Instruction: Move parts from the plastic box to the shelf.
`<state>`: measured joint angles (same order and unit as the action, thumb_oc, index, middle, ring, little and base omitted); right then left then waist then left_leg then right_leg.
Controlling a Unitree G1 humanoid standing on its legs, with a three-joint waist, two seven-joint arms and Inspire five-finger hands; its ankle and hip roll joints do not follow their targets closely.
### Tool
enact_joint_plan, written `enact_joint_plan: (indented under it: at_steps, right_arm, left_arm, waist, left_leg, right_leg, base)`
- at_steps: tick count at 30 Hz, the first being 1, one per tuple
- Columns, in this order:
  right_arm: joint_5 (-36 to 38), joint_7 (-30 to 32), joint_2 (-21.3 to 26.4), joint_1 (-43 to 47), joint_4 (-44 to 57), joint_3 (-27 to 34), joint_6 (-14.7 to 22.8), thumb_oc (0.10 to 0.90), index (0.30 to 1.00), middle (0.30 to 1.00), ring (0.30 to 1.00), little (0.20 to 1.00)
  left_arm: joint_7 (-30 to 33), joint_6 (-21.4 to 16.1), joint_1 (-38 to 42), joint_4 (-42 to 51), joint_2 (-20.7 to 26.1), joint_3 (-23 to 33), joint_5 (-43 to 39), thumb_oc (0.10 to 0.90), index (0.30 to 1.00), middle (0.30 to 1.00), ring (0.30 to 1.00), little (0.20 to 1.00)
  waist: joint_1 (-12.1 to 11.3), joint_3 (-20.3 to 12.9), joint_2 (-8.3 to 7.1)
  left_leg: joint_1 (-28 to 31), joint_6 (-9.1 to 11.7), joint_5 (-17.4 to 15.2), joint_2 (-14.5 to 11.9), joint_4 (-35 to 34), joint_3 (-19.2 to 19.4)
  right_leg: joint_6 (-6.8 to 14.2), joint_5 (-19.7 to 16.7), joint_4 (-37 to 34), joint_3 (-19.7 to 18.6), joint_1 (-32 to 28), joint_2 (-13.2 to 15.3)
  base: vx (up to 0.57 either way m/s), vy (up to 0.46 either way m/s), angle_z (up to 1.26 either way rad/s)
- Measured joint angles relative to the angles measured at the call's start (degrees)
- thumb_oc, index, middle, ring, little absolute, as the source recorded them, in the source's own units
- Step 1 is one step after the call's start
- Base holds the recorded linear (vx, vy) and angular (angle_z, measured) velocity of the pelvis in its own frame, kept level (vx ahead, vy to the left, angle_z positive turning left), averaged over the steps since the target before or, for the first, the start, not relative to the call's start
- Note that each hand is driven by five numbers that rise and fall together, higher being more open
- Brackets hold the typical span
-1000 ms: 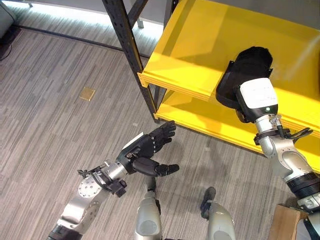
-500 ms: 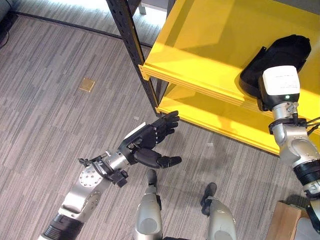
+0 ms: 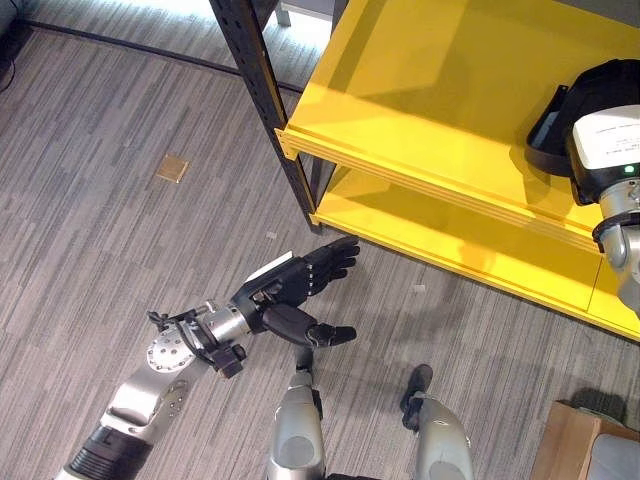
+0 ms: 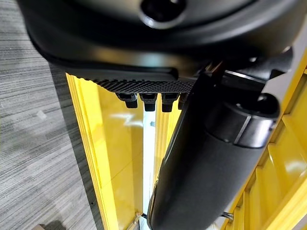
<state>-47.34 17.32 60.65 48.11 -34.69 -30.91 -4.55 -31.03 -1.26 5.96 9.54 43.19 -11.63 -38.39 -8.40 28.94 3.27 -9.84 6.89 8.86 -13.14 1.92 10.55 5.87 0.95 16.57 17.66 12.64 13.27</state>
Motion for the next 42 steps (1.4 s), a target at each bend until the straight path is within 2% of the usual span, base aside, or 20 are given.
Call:
enact_joint_plan:
  at_steps: [7,11,17,30,35,37,42]
  right_arm:
    - [-1.0,-0.6,1.8,3.7,-0.1,-4.1,3.1,0.400,0.300,0.300,0.300,0.300]
    - [-1.0,-0.6,1.7,4.8,0.3,-4.3,5.0,0.400,0.300,0.300,0.300,0.300]
    - [-2.1,-0.6,1.6,5.3,1.5,-4.7,6.3,0.400,0.300,0.300,0.300,0.300]
    - [-5.9,0.0,1.1,10.2,1.0,-9.0,5.0,0.400,0.300,0.300,0.300,0.300]
    - [-5.8,0.4,0.5,11.1,-1.2,-9.4,2.7,0.400,0.300,0.300,0.300,0.300]
    - [-5.3,0.9,-0.2,12.9,-5.1,-11.8,1.8,0.400,0.300,0.300,0.300,0.300]
    - [-2.9,2.1,-1.2,14.3,-10.9,-11.9,-0.9,0.400,0.300,0.300,0.300,0.300]
  left_arm:
    - [-1.0,0.0,0.2,0.0,1.5,0.0,-1.9,0.900,1.000,1.000,1.000,1.000]
    - [-1.3,0.0,0.6,0.0,1.5,-0.1,-1.9,0.900,1.000,1.000,1.000,1.000]
    - [-2.1,0.1,2.3,0.0,1.6,-0.3,-1.9,0.900,1.000,1.000,1.000,1.000]
    - [-3.4,1.3,3.1,0.0,3.3,-0.5,-1.9,0.900,1.000,1.000,1.000,1.000]
    - [-3.9,1.3,3.2,-0.2,3.6,-0.9,-1.9,0.900,1.000,1.000,1.000,1.000]
    - [-4.0,1.3,4.7,-0.4,5.7,-2.6,-1.9,0.900,1.000,1.000,1.000,1.000]
    - [-4.4,1.3,5.1,-0.9,7.7,-2.8,-2.0,0.900,1.000,1.000,1.000,1.000]
  waist:
    - [-0.1,0.2,-0.35]
    - [-0.2,0.6,-0.99]
    - [-0.8,0.6,-1.03]
    - [-2.8,0.6,-1.08]
    - [-3.8,0.7,-1.30]
    - [-4.0,0.8,-1.31]
    - [-4.3,0.8,-1.33]
  left_leg:
    - [0.0,0.1,0.1,-0.1,0.1,-0.2]
    - [-0.1,0.1,0.1,-0.3,0.1,-0.1]
    - [-0.1,0.2,-0.1,-0.3,0.2,0.0]
    - [-1.5,1.0,-0.4,-1.3,2.0,-1.9]
    - [-3.0,1.4,-0.1,-1.8,2.7,-2.7]
    - [-3.1,1.6,0.0,-1.8,2.8,-2.8]
    - [-5.0,1.8,0.1,-1.8,3.8,-3.2]
  right_leg:
    - [0.0,0.0,0.2,0.0,0.0,-0.1]
    - [0.0,0.0,0.2,0.0,0.1,-0.2]
    - [-0.1,0.0,0.3,-0.1,0.1,-0.3]
    - [-1.1,2.4,4.1,0.9,1.2,-0.5]
    - [-1.7,3.3,6.3,1.2,3.0,-0.6]
    - [-1.8,3.5,6.8,1.3,3.3,-0.6]
    - [-2.3,4.7,9.7,0.8,5.9,0.0]
  base:
    - [-0.01,-0.075,0.00]
    - [0.00,-0.008,0.00]
    - [0.02,-0.014,-0.01]
    - [0.03,-0.072,0.04]
    - [0.01,-0.056,0.04]
    - [-0.01,-0.060,0.01]
    - [0.00,-0.016,0.01]
